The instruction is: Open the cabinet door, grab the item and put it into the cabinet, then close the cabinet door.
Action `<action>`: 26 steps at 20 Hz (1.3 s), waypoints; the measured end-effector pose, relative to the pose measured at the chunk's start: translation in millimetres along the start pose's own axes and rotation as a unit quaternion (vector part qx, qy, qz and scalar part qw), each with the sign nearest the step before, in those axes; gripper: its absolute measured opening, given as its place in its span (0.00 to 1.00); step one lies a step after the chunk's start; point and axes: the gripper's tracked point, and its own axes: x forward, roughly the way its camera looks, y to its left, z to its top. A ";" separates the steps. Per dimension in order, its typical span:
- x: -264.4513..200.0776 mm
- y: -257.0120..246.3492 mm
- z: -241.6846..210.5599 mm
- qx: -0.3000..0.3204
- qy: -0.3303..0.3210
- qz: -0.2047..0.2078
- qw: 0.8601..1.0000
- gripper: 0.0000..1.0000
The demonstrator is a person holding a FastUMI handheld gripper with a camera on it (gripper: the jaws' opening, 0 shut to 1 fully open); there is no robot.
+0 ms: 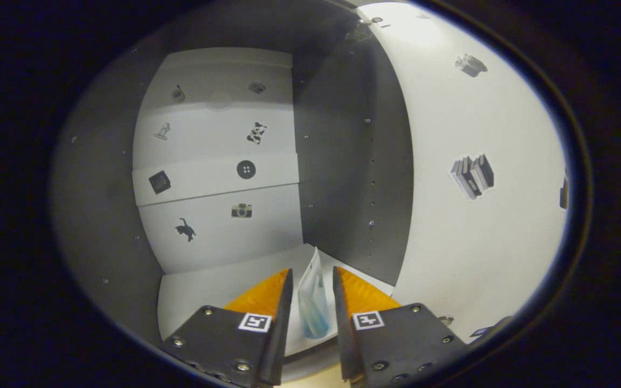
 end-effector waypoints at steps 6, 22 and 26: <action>-14.0 9.5 21.0 0.012 -0.044 0.026 0.999 0.84; -162.5 -70.3 113.1 0.029 -0.167 0.055 0.984 0.99; -199.2 -122.1 112.9 0.015 -0.170 0.022 0.985 0.99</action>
